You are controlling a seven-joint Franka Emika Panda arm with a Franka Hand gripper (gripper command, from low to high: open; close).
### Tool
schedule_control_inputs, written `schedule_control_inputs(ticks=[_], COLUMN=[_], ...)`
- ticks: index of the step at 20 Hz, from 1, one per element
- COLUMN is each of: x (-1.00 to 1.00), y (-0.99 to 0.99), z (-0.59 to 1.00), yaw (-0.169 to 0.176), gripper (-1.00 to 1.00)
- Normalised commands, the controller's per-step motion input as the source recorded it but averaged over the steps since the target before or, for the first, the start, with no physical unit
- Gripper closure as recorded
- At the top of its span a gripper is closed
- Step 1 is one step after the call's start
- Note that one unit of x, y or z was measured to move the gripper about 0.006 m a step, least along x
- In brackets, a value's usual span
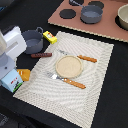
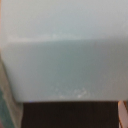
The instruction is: Interact with the objects in diverse but meaningful ways.
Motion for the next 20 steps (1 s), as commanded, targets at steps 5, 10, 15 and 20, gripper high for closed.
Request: schedule_control_inputs(ticks=[5, 10, 15, 20], x=[0.73, 0.77, 0.78, 0.65], y=[-0.11, -0.03, 0.00, 0.00], z=[0.03, 0.00, 0.00, -0.03], yaw=[-0.039, -0.024, -0.010, 0.000], gripper=[1.00, 1.00, 1.00, 1.00])
